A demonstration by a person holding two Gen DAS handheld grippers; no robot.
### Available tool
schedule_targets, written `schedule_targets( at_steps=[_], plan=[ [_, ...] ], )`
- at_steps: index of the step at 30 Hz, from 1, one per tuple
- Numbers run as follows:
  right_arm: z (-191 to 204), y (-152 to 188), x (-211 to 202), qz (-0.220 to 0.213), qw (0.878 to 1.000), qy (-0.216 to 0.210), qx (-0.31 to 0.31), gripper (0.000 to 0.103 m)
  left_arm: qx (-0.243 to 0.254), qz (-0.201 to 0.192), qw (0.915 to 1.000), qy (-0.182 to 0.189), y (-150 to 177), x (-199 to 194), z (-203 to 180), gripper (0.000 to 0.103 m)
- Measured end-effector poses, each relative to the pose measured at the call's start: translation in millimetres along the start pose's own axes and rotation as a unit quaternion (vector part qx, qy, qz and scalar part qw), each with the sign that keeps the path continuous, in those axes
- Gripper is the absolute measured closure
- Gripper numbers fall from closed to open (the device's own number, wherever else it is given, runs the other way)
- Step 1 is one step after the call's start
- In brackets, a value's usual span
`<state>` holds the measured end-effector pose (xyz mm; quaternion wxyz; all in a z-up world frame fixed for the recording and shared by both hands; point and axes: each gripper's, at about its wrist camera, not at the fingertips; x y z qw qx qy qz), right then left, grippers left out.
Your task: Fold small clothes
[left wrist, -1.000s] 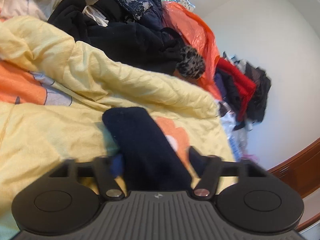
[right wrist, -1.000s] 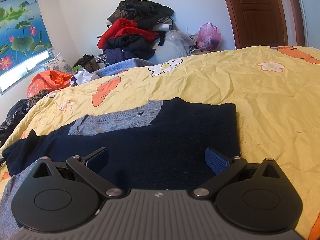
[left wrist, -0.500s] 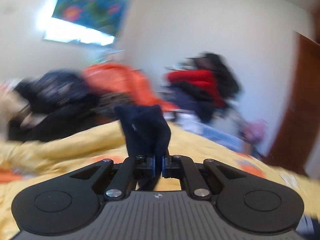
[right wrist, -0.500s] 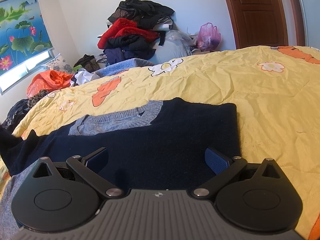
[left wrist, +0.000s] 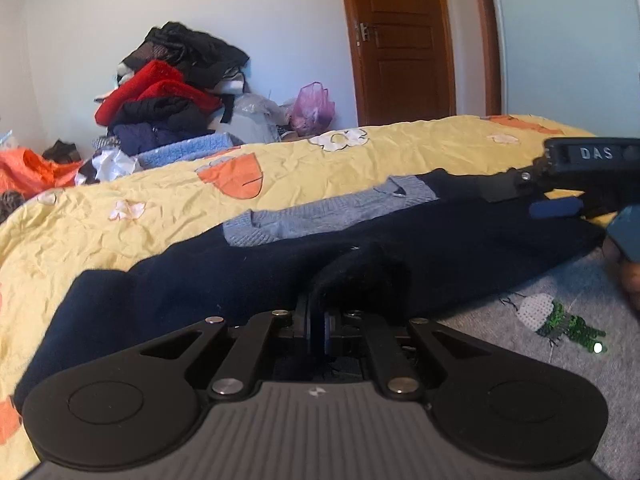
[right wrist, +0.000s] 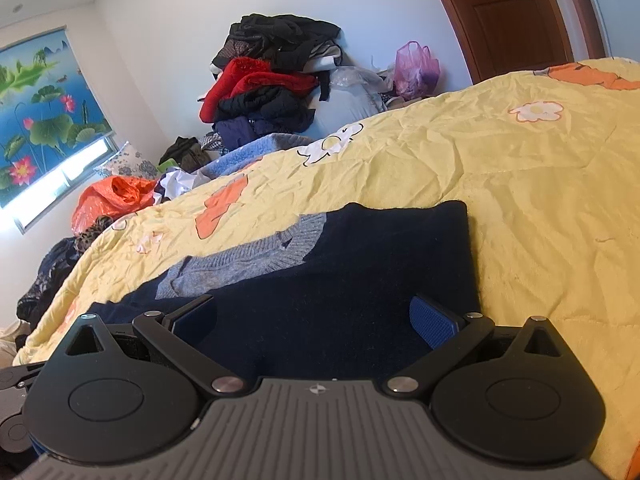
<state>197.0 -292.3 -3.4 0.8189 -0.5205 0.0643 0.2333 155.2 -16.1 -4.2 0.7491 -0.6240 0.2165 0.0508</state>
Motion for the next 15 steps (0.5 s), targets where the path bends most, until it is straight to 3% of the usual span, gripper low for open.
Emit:
schedule_targets(
  at_steps=[6, 8, 11, 13, 15],
  plan=[
    [15.5, -10.9, -2.4, 0.024, 0.999, 0.016, 0.021, 0.001, -0.021, -0.027, 0.9994, 0.0, -5.1, -7.8, -4.0, 0.097],
    [28.3, -16.3, -5.5, 0.046, 0.994, -0.052, 0.081, 0.001, -0.037, -0.04, 0.9985, 0.005, -5.4, -10.2, 1.9, 0.097],
    [54.5, -11.5, 14.9, 0.135, 0.968, -0.142, 0.159, 0.002, -0.064, -0.046, 0.9968, 0.011, -5.3, -11.9, 10.6, 0.097],
    [66.4, -1.6, 34.1, 0.186, 0.948, -0.161, 0.203, 0.005, -0.076, -0.047, 0.9959, 0.015, -5.3, -12.1, 14.0, 0.097],
    [73.4, 6.5, 48.7, 0.207, 0.937, -0.159, 0.233, 0.008, -0.083, -0.051, 0.9951, 0.019, -5.2, -13.2, 15.7, 0.097]
  ],
)
Point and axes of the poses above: each gripper's, at about its wrist camera, not at the fingertips, and x roughly the way its jaws point, z to its left, y to its underside, and after that the axes turned 8 degrees about -z, right-handed
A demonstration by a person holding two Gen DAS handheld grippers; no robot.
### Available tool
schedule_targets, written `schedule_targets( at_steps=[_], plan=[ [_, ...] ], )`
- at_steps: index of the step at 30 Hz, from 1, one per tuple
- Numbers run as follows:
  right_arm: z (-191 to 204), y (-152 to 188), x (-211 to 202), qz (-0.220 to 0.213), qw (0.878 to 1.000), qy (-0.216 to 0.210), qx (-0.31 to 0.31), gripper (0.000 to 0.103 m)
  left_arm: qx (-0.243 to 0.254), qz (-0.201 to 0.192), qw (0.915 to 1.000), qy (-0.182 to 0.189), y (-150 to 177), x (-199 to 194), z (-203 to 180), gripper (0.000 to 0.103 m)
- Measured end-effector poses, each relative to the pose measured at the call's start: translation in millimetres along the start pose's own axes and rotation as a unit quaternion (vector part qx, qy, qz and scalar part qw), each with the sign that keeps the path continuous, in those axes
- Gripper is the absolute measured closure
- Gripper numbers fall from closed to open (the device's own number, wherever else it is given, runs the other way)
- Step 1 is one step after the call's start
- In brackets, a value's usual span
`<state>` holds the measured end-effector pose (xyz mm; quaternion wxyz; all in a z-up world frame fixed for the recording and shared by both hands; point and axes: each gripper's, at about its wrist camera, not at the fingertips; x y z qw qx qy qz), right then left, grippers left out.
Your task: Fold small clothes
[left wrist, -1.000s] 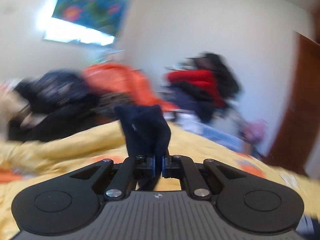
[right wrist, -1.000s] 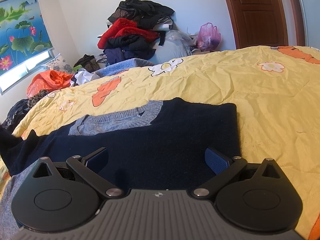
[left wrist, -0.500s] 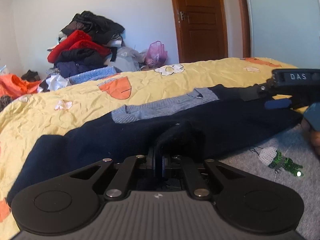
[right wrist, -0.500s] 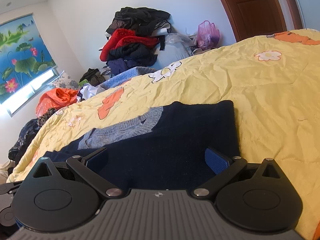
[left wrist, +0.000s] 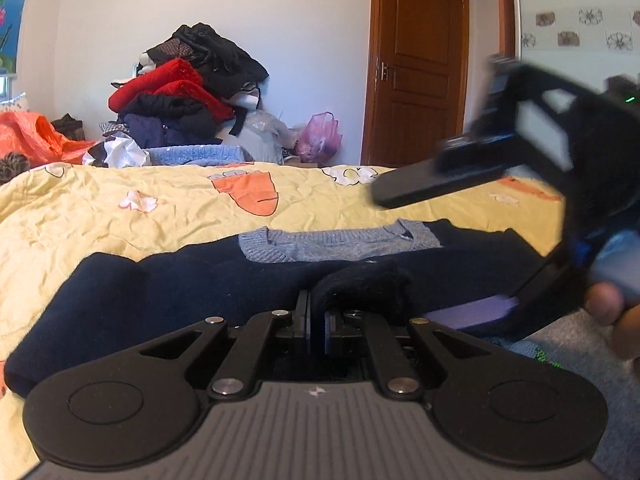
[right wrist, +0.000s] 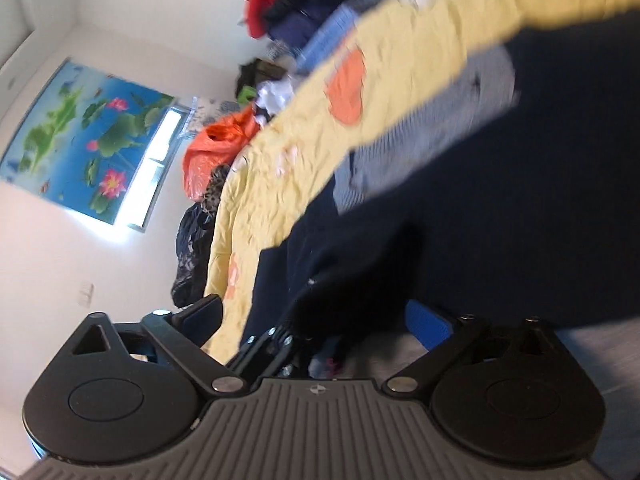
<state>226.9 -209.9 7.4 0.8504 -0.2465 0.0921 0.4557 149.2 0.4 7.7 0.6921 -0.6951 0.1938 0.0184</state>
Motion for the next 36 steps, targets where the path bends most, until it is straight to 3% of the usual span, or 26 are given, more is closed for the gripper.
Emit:
schedule_targets(
  at_steps=[3, 5, 6, 7, 8, 9, 11, 12, 13, 14, 16, 21, 27, 36],
  plan=[
    [-1.5, -0.7, 18.8, 0.007, 1.0, -0.003, 0.03, 0.012, -0.011, -0.014, 0.9998, 0.011, 0.2, -4.3, 3.3, 0.097],
    [-3.8, -2.9, 28.9, 0.004, 0.999, 0.004, 0.051, 0.02, -0.018, -0.018, 0.9995, 0.017, 0.2, -4.7, 6.2, 0.097],
    [-4.0, -5.4, 32.4, 0.002, 0.998, 0.008, 0.055, 0.036, -0.021, -0.019, 0.9995, 0.017, 0.1, -5.0, 6.8, 0.097],
    [-2.7, -6.6, 36.5, 0.002, 0.999, 0.013, 0.051, 0.064, -0.021, -0.02, 0.9994, 0.017, 0.0, -5.3, 6.5, 0.096],
    [-0.1, -7.0, 40.6, 0.004, 0.999, 0.021, 0.039, 0.076, -0.019, -0.019, 0.9995, 0.014, -0.1, -5.4, 5.4, 0.096],
    [1.9, -8.5, 43.0, 0.001, 0.999, 0.028, 0.021, 0.078, -0.015, -0.02, 0.9997, 0.006, -0.2, -5.6, 3.9, 0.094],
    [9.3, -12.4, 43.2, -0.009, 0.999, 0.034, -0.012, 0.082, -0.012, -0.024, 0.9995, -0.017, -0.6, -6.3, 2.5, 0.071],
    [11.9, -15.7, 42.6, -0.01, 0.999, 0.035, -0.026, 0.083, -0.013, -0.03, 0.9991, -0.027, -0.8, -8.3, 2.5, 0.039],
    [13.7, -19.8, 39.6, -0.014, 0.999, 0.035, -0.036, 0.084, -0.015, -0.044, 0.9983, -0.036, -0.8, -12.2, 3.2, 0.015],
    [15.1, -24.4, 35.6, -0.017, 0.998, 0.034, -0.043, 0.086, -0.021, -0.064, 0.997, -0.039, -0.6, -17.7, 4.4, 0.012],
    [15.2, -36.3, 23.7, -0.024, 0.998, 0.035, -0.055, 0.087, -0.034, -0.08, 0.995, -0.05, -0.4, -22.5, 8.2, 0.011],
    [11.2, -64.4, -14.4, -0.046, 0.992, 0.063, -0.101, 0.087, -0.068, -0.066, 0.9934, -0.064, -2.7, -18.6, 20.0, 0.011],
    [-23.0, -93.9, -63.9, -0.071, 0.986, 0.108, -0.102, 0.087, -0.067, -0.06, 0.9936, -0.068, -1.5, -17.5, 19.6, 0.011],
    [-65.6, -92.7, -92.7, -0.08, 0.984, 0.135, -0.082, 0.087, -0.065, -0.045, 0.9944, -0.069, -0.7, -13.5, 19.6, 0.011]
  ],
)
Point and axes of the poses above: each gripper's, at about its wrist camera, not at the fingertips, and x roughly the way its jaws point, z to its left, y to its underside, and after that the axes turned 8 degrees about -z, right-handed
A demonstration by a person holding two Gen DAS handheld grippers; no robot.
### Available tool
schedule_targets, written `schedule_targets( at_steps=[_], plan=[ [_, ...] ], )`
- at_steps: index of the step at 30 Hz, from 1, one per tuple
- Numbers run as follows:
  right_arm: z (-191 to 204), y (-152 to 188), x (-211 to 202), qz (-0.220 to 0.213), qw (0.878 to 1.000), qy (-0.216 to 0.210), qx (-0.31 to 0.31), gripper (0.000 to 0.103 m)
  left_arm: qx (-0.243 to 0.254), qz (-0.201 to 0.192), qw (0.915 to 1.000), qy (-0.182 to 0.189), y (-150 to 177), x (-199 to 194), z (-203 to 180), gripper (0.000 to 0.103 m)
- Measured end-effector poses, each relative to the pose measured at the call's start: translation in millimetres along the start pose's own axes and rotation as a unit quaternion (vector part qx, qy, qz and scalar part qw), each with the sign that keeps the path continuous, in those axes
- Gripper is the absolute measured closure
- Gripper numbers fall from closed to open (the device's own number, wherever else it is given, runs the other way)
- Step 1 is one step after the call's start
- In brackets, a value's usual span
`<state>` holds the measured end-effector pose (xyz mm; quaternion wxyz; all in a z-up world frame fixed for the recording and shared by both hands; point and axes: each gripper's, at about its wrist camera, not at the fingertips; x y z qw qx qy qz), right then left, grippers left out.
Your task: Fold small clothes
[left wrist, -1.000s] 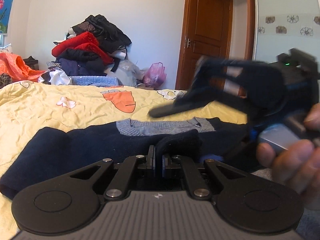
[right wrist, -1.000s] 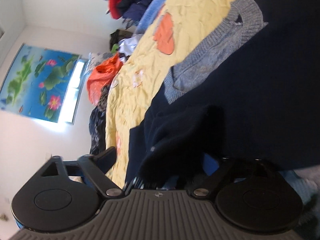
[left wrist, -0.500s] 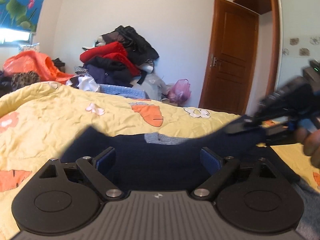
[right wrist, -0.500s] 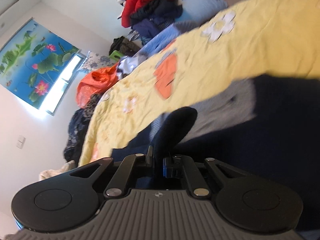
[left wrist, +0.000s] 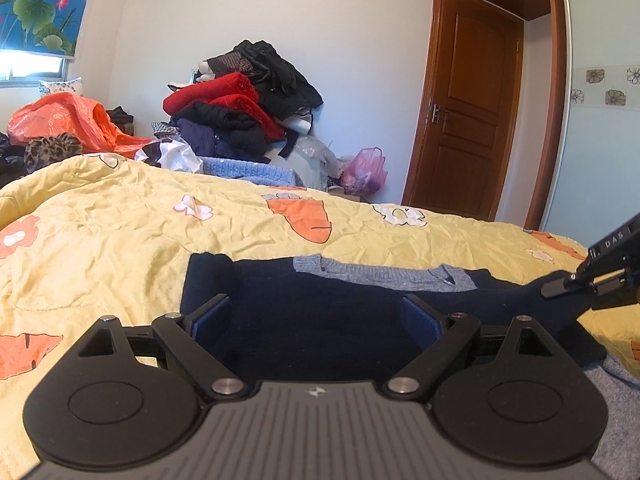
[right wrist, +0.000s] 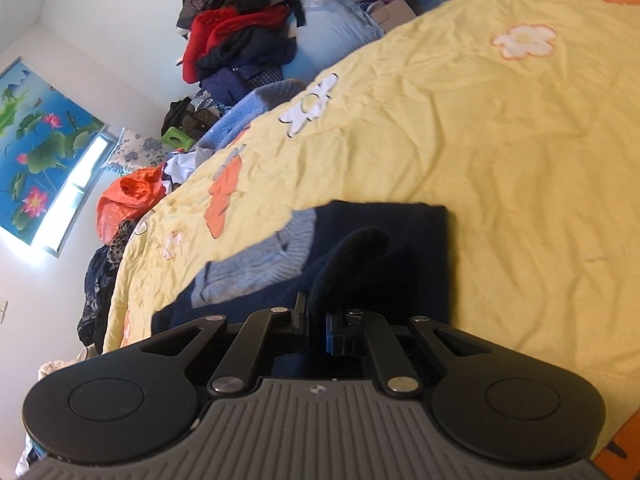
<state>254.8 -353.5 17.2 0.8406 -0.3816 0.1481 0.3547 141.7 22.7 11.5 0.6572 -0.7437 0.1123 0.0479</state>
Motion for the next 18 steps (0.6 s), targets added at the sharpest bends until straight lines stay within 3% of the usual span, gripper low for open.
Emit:
schedule_targets(
  at_steps=[9, 11, 13, 16, 18],
  plan=[
    [-12.8, 14.2, 9.7, 0.005, 1.0, 0.011, -0.003, 0.087, -0.001, 0.019, 0.9998, -0.005, 0.6, 5.6, 0.1, 0.011],
    [-11.2, 15.6, 6.3, -0.005, 1.0, 0.014, -0.012, 0.078, -0.001, 0.021, 0.9998, -0.005, 1.3, 5.7, 0.2, 0.011],
    [-4.1, 13.4, -4.7, -0.026, 0.999, 0.046, -0.013, 0.047, 0.0, 0.022, 0.9997, -0.005, 1.6, 5.8, -0.2, 0.011],
    [33.6, 25.5, -41.6, -0.148, 0.983, 0.057, -0.095, 0.034, 0.002, 0.028, 0.9996, -0.005, 1.5, 7.9, -0.7, 0.011],
    [61.0, 41.5, -45.7, -0.164, 0.975, 0.037, -0.147, 0.031, 0.006, 0.04, 0.9991, -0.01, 1.4, 11.6, -2.4, 0.011]
  ],
)
Point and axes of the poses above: each gripper's, at about its wrist camera, not at the fingertips, and x roughly the way its jaws point, z to its left, y to its underside, and after that the axes turned 8 degrees about -z, right-handed
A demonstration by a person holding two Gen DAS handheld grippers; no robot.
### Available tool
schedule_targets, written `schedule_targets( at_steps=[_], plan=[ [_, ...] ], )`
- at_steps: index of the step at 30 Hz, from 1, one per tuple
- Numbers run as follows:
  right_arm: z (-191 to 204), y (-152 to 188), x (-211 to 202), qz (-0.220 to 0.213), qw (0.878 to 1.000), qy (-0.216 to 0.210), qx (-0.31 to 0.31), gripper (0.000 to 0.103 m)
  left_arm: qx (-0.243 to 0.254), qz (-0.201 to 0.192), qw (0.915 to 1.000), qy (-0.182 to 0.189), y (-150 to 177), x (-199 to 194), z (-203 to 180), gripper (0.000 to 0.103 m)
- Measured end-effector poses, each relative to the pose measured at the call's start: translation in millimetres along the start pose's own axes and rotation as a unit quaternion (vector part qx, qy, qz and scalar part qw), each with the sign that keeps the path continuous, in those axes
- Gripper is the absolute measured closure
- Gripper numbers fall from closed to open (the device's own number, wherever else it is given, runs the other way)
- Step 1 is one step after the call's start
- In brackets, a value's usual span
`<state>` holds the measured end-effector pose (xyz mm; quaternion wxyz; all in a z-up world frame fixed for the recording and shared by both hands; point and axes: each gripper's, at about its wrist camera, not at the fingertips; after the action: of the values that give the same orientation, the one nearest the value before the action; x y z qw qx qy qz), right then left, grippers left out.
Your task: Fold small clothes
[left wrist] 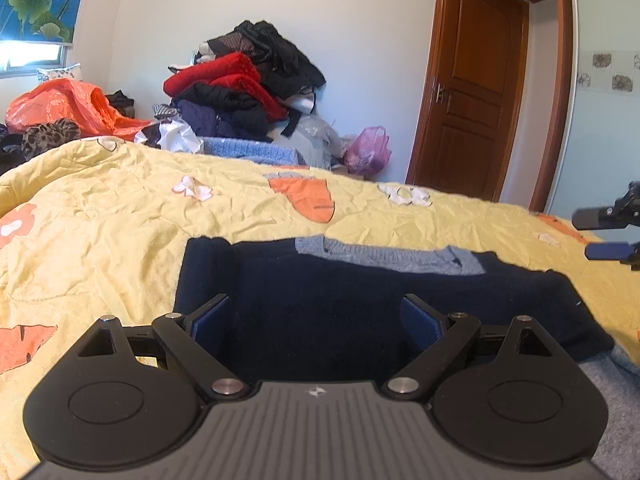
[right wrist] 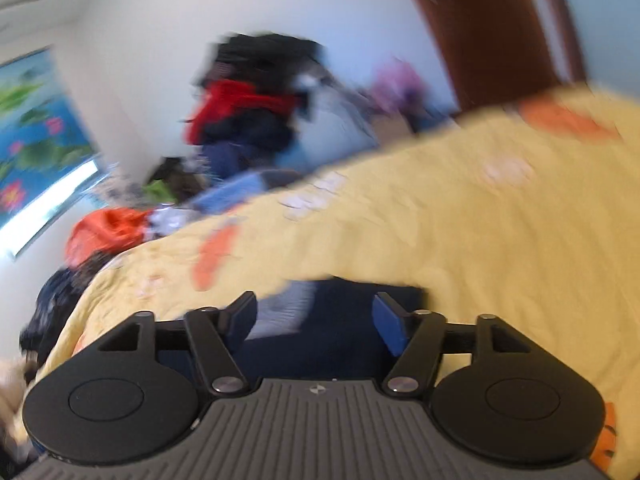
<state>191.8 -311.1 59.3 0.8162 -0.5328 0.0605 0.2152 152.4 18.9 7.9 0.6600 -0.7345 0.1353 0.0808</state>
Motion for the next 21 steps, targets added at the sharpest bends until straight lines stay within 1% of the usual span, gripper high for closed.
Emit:
schedule_targets(
  at_steps=[2, 3, 5, 7, 9, 10, 14, 15, 17, 18, 19, 21],
  plan=[
    [25.9, 12.9, 8.6, 0.02, 0.999, -0.018, -0.044, 0.032, 0.006, 0.018, 0.9998, -0.006, 0.0, 5.1, -2.2, 0.011],
    [36.8, 22.6, 16.6, 0.032, 0.997, -0.019, -0.073, 0.032, 0.01, 0.029, 0.9995, -0.011, 0.2, 8.4, -3.8, 0.011],
    [48.4, 43.8, 36.1, 0.054, 0.992, -0.001, -0.114, 0.032, 0.024, 0.056, 0.998, -0.017, 1.4, 15.4, -8.0, 0.011],
    [46.3, 62.6, 54.4, 0.08, 0.988, 0.026, -0.133, 0.034, 0.043, 0.08, 0.9957, -0.015, 2.9, 22.0, -13.7, 0.011],
    [42.7, 76.2, 55.8, 0.057, 0.98, 0.033, -0.186, 0.035, 0.057, 0.094, 0.9939, -0.012, 5.4, 25.9, -18.0, 0.009],
    [41.5, 77.2, 53.4, 0.059, 0.978, 0.034, -0.197, 0.035, 0.057, 0.097, 0.9936, -0.01, 6.2, 26.8, -18.1, 0.008],
    [24.8, 66.6, 51.6, 0.061, 0.982, 0.014, -0.176, 0.036, 0.037, 0.107, 0.9935, -0.001, 6.3, 31.3, -12.5, 0.004],
    [27.1, 67.4, 50.3, 0.062, 0.981, 0.016, -0.186, 0.036, 0.04, 0.107, 0.9934, -0.002, 6.6, 31.2, -13.7, 0.004],
    [40.9, 72.7, 44.0, 0.059, 0.972, 0.036, -0.224, 0.036, 0.042, 0.106, 0.9935, -0.004, 6.9, 30.3, -15.0, 0.004],
    [47.0, 74.7, 36.7, 0.055, 0.971, 0.049, -0.227, 0.034, 0.041, 0.105, 0.9936, -0.005, 6.8, 30.2, -14.9, 0.004],
    [51.3, 75.6, 27.3, 0.05, 0.973, 0.054, -0.217, 0.034, 0.04, 0.105, 0.9936, -0.005, 7.1, 29.8, -14.9, 0.004],
    [55.0, 78.3, 9.8, 0.045, 0.979, 0.033, -0.197, 0.031, 0.042, 0.105, 0.9936, -0.006, 6.6, 29.6, -15.5, 0.004]
  ],
)
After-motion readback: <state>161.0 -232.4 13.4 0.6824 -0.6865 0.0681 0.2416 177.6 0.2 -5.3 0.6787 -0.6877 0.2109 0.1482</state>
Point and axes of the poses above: each gripper's, at about its wrist camera, not at the fingertips, and x roughly the way its jaws point, z to its left, y to its underside, and after that the axes turned 8 degrees about -z, right-handed
